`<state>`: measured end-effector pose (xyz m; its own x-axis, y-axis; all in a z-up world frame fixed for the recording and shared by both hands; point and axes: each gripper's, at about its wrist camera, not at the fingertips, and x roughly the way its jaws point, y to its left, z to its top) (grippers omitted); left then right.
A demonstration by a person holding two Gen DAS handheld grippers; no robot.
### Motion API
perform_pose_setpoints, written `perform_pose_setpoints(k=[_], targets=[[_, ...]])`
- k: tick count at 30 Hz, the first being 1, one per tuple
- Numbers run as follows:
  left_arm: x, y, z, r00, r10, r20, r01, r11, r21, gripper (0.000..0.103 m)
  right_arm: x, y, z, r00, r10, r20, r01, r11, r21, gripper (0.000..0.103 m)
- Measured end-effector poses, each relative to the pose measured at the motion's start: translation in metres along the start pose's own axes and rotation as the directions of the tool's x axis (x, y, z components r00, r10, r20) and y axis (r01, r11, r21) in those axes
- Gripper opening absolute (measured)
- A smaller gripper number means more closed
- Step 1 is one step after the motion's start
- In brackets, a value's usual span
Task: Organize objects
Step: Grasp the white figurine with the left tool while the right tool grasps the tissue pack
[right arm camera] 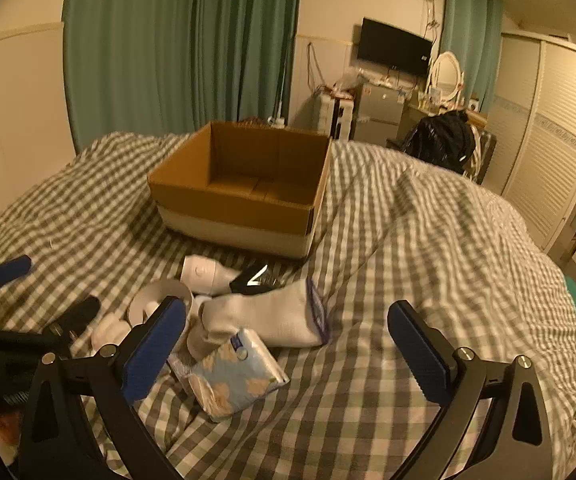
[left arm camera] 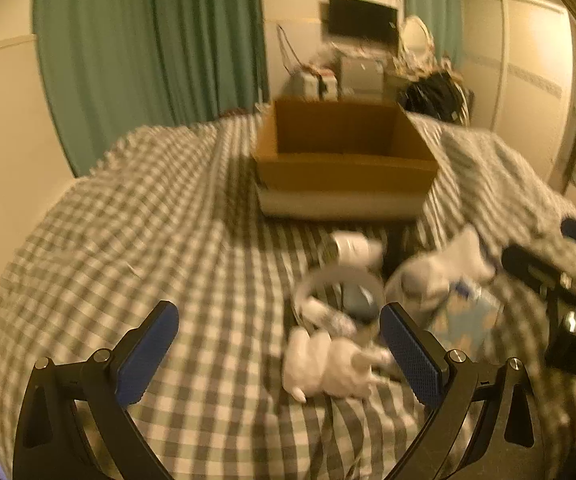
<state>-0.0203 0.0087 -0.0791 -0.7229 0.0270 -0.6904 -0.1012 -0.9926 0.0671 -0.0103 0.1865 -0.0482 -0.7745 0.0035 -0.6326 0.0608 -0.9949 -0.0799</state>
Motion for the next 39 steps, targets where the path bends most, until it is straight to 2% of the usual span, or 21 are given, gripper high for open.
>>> perform_pose_setpoints(k=[3, 6, 8, 11, 12, 13, 14, 17, 19, 22, 25, 32, 36, 39], targets=[[0.023, -0.009, -0.014, 0.996, -0.029, -0.084, 0.032, 0.999, 0.031, 0.102, 0.011, -0.002, -0.005, 0.999, 0.008, -0.036, -0.007, 1.000, 0.005, 0.099], [0.038, -0.010, -0.021, 0.983, -0.099, -0.154, 0.101, 0.995, 0.008, 0.102, 0.023, -0.002, -0.009, 0.996, 0.022, -0.083, -0.022, 1.000, 0.003, 0.098], [0.042, -0.009, -0.022, 0.978, -0.125, -0.168, 0.127, 0.992, 0.000, 0.100, 0.033, 0.000, -0.013, 0.993, 0.025, -0.114, -0.026, 1.000, -0.007, 0.096], [0.042, -0.014, -0.024, 0.971, -0.164, -0.176, 0.168, 0.986, 0.007, 0.088, 0.046, 0.003, -0.017, 0.985, 0.049, -0.164, -0.052, 0.999, -0.016, 0.089], [0.044, -0.016, -0.025, 0.967, -0.171, -0.187, 0.178, 0.984, 0.018, 0.081, 0.049, 0.005, -0.019, 0.983, 0.057, -0.177, -0.061, 0.998, -0.018, 0.086], [0.046, -0.019, -0.027, 0.964, -0.173, -0.200, 0.182, 0.983, 0.029, 0.071, 0.053, 0.006, -0.020, 0.980, 0.064, -0.190, -0.069, 0.997, -0.020, 0.082], [0.051, -0.022, -0.028, 0.961, -0.175, -0.215, 0.187, 0.982, 0.036, 0.066, 0.056, 0.007, -0.021, 0.976, 0.071, -0.204, -0.077, 0.997, -0.023, 0.080], [0.053, -0.021, -0.031, 0.958, -0.180, -0.225, 0.193, 0.980, 0.037, 0.066, 0.063, 0.013, -0.025, 0.968, 0.089, -0.236, -0.102, 0.994, -0.044, 0.068], [0.051, -0.019, -0.029, 0.958, -0.185, -0.218, 0.196, 0.980, 0.030, 0.065, 0.069, 0.019, -0.028, 0.959, 0.103, -0.264, -0.123, 0.991, -0.060, 0.049], [0.045, -0.016, -0.028, 0.963, -0.180, -0.203, 0.188, 0.982, 0.023, 0.060, 0.074, 0.024, -0.032, 0.948, 0.127, -0.292, -0.154, 0.986, -0.071, 0.038], [0.038, -0.012, -0.025, 0.966, -0.177, -0.186, 0.183, 0.983, 0.013, 0.060, 0.069, 0.023, -0.032, 0.951, 0.137, -0.276, -0.161, 0.985, -0.066, 0.029], [0.021, 0.000, -0.013, 0.978, -0.157, -0.134, 0.158, 0.987, 0.000, 0.060, 0.033, 0.019, -0.018, 0.976, 0.152, -0.159, -0.162, 0.985, -0.056, 0.023], [0.003, 0.006, 0.018, 0.988, -0.147, -0.053, 0.148, 0.989, 0.016, 0.060, 0.009, 0.017, 0.010, 0.983, 0.169, -0.071, -0.174, 0.982, -0.072, 0.023], [-0.008, 0.014, 0.062, 0.989, -0.143, 0.021, 0.143, 0.990, 0.017, 0.060, -0.004, 0.015, 0.045, 0.986, 0.164, -0.001, -0.164, 0.981, -0.105, 0.023]])
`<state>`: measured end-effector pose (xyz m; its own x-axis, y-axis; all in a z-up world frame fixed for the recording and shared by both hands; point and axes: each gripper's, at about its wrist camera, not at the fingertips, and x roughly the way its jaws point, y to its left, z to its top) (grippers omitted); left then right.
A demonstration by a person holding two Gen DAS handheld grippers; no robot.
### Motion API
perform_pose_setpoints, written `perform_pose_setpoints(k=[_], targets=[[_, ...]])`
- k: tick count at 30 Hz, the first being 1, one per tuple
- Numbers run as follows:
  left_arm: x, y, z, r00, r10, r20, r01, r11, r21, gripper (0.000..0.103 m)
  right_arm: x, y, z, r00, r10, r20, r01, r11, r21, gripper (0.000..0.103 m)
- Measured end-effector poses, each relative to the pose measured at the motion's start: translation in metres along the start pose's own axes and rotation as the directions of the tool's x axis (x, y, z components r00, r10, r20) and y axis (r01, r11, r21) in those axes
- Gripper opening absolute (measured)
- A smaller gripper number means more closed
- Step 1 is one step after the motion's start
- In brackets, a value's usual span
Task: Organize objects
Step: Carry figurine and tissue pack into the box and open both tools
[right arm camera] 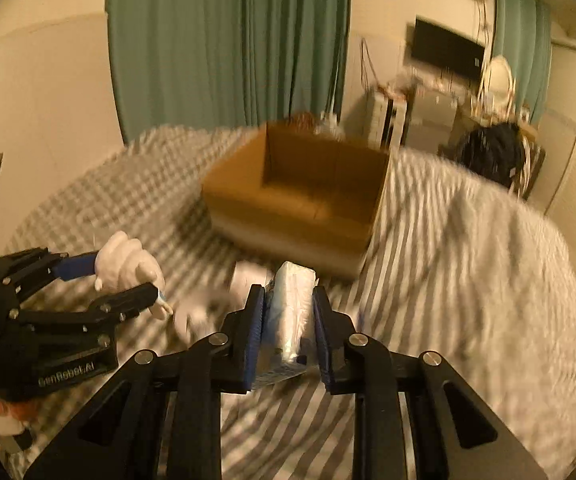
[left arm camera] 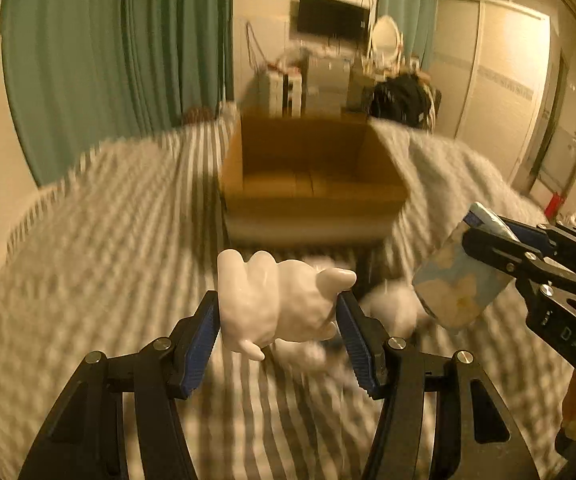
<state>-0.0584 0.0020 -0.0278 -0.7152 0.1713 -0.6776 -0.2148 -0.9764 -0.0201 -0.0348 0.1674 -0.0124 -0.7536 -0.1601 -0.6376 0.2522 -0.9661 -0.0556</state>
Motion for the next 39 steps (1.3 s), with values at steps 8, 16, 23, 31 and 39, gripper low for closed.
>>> perform_pose_setpoints(k=[8, 16, 23, 31, 39], targets=[[0.009, 0.005, 0.099, 0.991, 0.036, 0.130, -0.040, 0.999, 0.027, 0.060, 0.001, -0.024, 0.107, 0.992, -0.027, 0.124, 0.033, 0.999, -0.043, 0.023], [0.084, 0.002, 0.144, 0.990, 0.010, 0.138, -0.024, 0.995, 0.102, 0.060, 0.072, -0.044, 0.161, 0.994, -0.024, 0.103, 0.028, 0.999, -0.033, 0.023], [0.161, 0.007, 0.138, 0.999, 0.015, 0.043, -0.020, 0.993, 0.118, 0.060, 0.159, -0.069, 0.153, 1.000, 0.007, 0.011, -0.007, 0.999, 0.035, 0.023], [0.192, 0.013, 0.127, 1.000, 0.021, -0.013, -0.020, 0.994, 0.107, 0.062, 0.199, -0.085, 0.134, 0.998, 0.036, -0.044, -0.033, 0.997, 0.072, 0.026], [0.149, 0.006, 0.124, 0.998, 0.043, 0.051, -0.048, 0.993, 0.105, 0.098, 0.151, -0.098, 0.146, 0.997, 0.053, 0.060, -0.061, 0.988, 0.141, 0.073]])
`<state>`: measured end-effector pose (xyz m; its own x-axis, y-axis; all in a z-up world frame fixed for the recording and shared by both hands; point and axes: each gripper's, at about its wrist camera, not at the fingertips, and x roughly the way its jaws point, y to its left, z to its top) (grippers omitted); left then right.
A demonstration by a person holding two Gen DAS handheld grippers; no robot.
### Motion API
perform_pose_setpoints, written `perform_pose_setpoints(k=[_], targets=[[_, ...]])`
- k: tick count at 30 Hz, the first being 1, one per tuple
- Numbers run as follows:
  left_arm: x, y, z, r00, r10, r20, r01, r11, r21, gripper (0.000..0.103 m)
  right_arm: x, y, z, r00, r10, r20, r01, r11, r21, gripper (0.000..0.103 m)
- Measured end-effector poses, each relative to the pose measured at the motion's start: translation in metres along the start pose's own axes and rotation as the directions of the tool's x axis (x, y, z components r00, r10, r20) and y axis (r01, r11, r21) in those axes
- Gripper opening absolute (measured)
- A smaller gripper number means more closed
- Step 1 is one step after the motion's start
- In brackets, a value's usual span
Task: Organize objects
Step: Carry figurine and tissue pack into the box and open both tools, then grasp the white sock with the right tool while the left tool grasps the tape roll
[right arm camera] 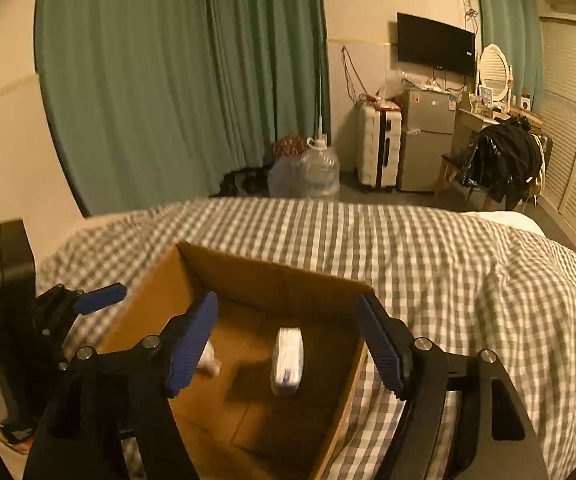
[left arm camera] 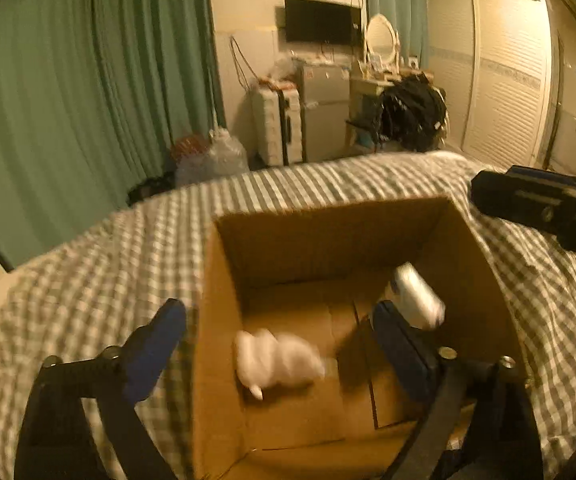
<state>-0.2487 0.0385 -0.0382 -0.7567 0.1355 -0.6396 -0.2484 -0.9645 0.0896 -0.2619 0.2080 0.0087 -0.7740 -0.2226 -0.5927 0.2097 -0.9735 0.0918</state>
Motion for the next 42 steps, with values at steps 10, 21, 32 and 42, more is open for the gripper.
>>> perform_pose_setpoints(k=[10, 21, 32, 42], targets=[[-0.085, 0.020, -0.006, 0.998, 0.035, 0.052, -0.033, 0.999, -0.032, 0.103, -0.103, 0.016, 0.011, 0.995, -0.019, 0.100, 0.023, 0.999, -0.037, 0.091], [-0.120, 0.018, -0.087, 0.998, 0.067, -0.015, -0.068, 0.993, -0.099, 0.103, -0.125, 0.057, -0.068, 0.998, -0.066, 0.006, 0.067, 0.988, -0.139, 0.095], [-0.088, -0.010, -0.153, 0.987, -0.010, -0.161, -0.004, 0.996, -0.088, 0.103, -0.065, 0.047, -0.174, 0.955, -0.111, -0.276, 0.077, 0.988, -0.133, 0.095], [-0.083, -0.030, -0.169, 0.973, -0.110, -0.203, 0.107, 0.994, -0.027, 0.103, -0.049, 0.039, -0.191, 0.936, -0.052, -0.347, 0.026, 0.996, -0.080, 0.062]])
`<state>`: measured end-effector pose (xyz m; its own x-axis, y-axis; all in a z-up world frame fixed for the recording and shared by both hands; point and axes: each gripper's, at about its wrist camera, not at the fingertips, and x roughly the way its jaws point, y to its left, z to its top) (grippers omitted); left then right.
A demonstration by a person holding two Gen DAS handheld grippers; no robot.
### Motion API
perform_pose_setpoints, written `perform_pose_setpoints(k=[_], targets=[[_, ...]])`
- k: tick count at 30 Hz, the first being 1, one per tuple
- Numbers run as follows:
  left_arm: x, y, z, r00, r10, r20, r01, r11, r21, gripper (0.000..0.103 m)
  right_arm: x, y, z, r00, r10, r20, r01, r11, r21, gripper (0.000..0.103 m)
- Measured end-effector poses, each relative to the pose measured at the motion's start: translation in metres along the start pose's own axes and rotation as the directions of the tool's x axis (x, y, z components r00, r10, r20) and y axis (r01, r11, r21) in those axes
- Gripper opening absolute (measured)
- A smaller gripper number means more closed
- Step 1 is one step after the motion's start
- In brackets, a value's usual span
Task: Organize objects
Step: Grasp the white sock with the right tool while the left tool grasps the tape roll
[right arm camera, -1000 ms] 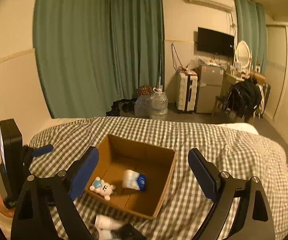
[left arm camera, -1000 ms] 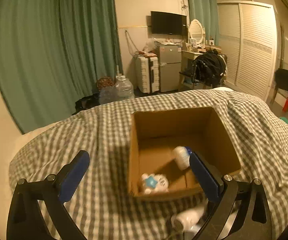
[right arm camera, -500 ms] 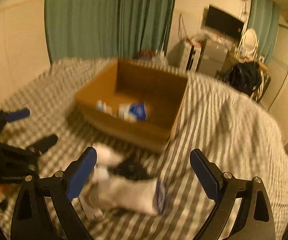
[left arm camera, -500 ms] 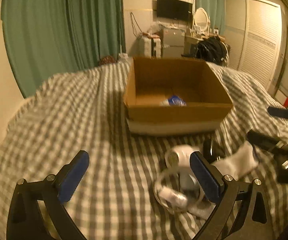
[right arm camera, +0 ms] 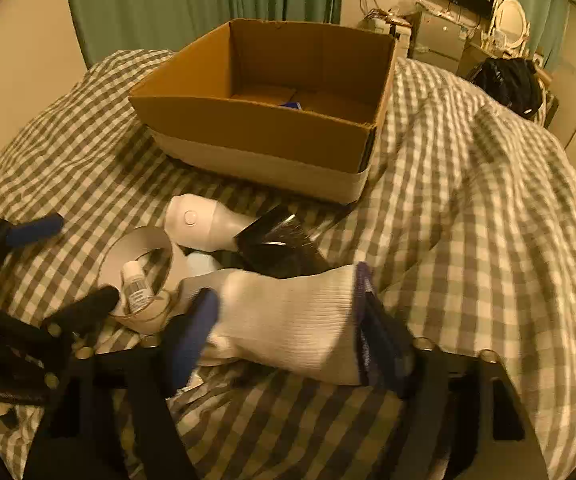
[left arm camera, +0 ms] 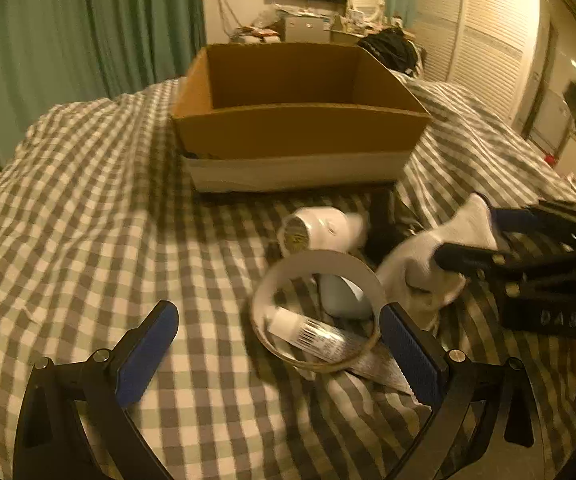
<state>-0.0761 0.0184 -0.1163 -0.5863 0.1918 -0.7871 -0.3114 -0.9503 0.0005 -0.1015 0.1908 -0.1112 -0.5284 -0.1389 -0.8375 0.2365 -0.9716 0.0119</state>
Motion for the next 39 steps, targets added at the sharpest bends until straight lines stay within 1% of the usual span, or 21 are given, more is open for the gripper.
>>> perform_pose_setpoints(k=[1, 2, 4, 5, 7, 10, 13, 16, 18, 20, 21, 22, 23, 25, 29, 33, 36, 39], targets=[[0.003, -0.002, -0.001, 1.000, -0.010, -0.012, 0.010, 1.000, 0.005, 0.103, -0.001, 0.000, 0.000, 1.000, 0.009, -0.002, -0.009, 1.000, 0.002, 0.056], [0.007, -0.002, -0.002, 1.000, -0.018, -0.025, 0.018, 1.000, 0.007, 0.103, -0.001, 0.001, -0.001, 1.000, 0.016, 0.000, -0.016, 1.000, 0.002, 0.054], [0.016, -0.004, -0.003, 0.999, -0.019, -0.051, 0.020, 1.000, 0.011, 0.103, -0.002, 0.002, -0.002, 1.000, 0.022, 0.006, -0.022, 1.000, -0.002, 0.047], [0.019, -0.003, -0.003, 0.998, -0.025, -0.057, 0.026, 1.000, 0.009, 0.103, -0.003, 0.003, -0.002, 1.000, 0.023, 0.010, -0.023, 1.000, -0.005, 0.045], [0.023, -0.003, -0.003, 0.997, -0.050, -0.064, 0.050, 0.999, -0.004, 0.103, -0.004, 0.005, -0.002, 1.000, 0.025, 0.016, -0.025, 1.000, -0.008, 0.038], [0.028, -0.004, -0.002, 0.996, -0.065, -0.065, 0.064, 0.998, -0.009, 0.103, -0.007, 0.005, -0.001, 0.999, 0.031, 0.028, -0.030, 1.000, -0.008, 0.032], [0.037, -0.009, -0.003, 0.995, -0.042, -0.091, 0.044, 0.999, 0.015, 0.103, -0.010, 0.006, -0.001, 0.999, 0.032, 0.039, -0.032, 0.999, -0.010, 0.030], [0.043, -0.014, -0.003, 0.995, -0.022, -0.094, 0.026, 0.999, 0.044, 0.103, -0.012, 0.006, -0.001, 0.999, 0.030, 0.045, -0.029, 1.000, -0.010, 0.029], [0.047, -0.013, -0.002, 0.995, -0.019, -0.094, 0.023, 0.999, 0.040, 0.103, -0.013, 0.006, -0.002, 0.998, 0.027, 0.050, -0.027, 1.000, -0.010, 0.029], [0.048, -0.010, 0.000, 0.995, -0.033, -0.089, 0.036, 0.999, 0.027, 0.103, -0.015, 0.006, -0.002, 0.998, 0.025, 0.059, -0.025, 1.000, -0.009, 0.027], [0.047, -0.009, 0.000, 0.995, -0.045, -0.086, 0.047, 0.999, 0.024, 0.101, -0.017, 0.007, -0.002, 0.998, 0.024, 0.064, -0.023, 1.000, -0.010, 0.024], [0.046, -0.009, 0.001, 0.995, -0.053, -0.083, 0.055, 0.998, 0.022, 0.098, -0.019, 0.007, -0.002, 0.997, 0.022, 0.070, -0.021, 1.000, -0.010, 0.014], [0.044, -0.009, 0.002, 0.995, -0.059, -0.083, 0.061, 0.998, 0.019, 0.096, -0.022, 0.008, -0.002, 0.997, 0.004, 0.081, -0.003, 1.000, -0.014, 0.013], [0.043, -0.008, 0.003, 0.991, -0.096, -0.090, 0.097, 0.995, 0.005, 0.087, -0.027, 0.010, -0.002, 0.996, -0.003, 0.093, 0.005, 1.000, -0.021, 0.013], [0.033, -0.008, 0.003, 0.992, -0.098, -0.078, 0.098, 0.995, 0.002, 0.087, -0.037, 0.016, -0.005, 0.994, -0.012, 0.110, 0.017, 0.999, -0.042, 0.012], [0.013, -0.006, 0.006, 0.995, -0.091, -0.035, 0.091, 0.996, -0.011, 0.087, -0.051, 0.022, -0.008, 0.989, -0.016, 0.144, 0.024, 0.998, -0.054, 0.011], [-0.004, -0.006, 0.011, 0.998, -0.068, 0.002, 0.068, 0.997, -0.020, 0.087, -0.066, 0.026, -0.007, 0.984, -0.021, 0.176, 0.032, 0.998, -0.060, 0.011], [-0.026, 0.002, 0.018, 0.998, -0.047, 0.041, 0.048, 0.998, -0.040, 0.087, -0.085, 0.029, -0.003, 0.976, -0.026, 0.216, 0.042, 0.997, -0.068, 0.011]])
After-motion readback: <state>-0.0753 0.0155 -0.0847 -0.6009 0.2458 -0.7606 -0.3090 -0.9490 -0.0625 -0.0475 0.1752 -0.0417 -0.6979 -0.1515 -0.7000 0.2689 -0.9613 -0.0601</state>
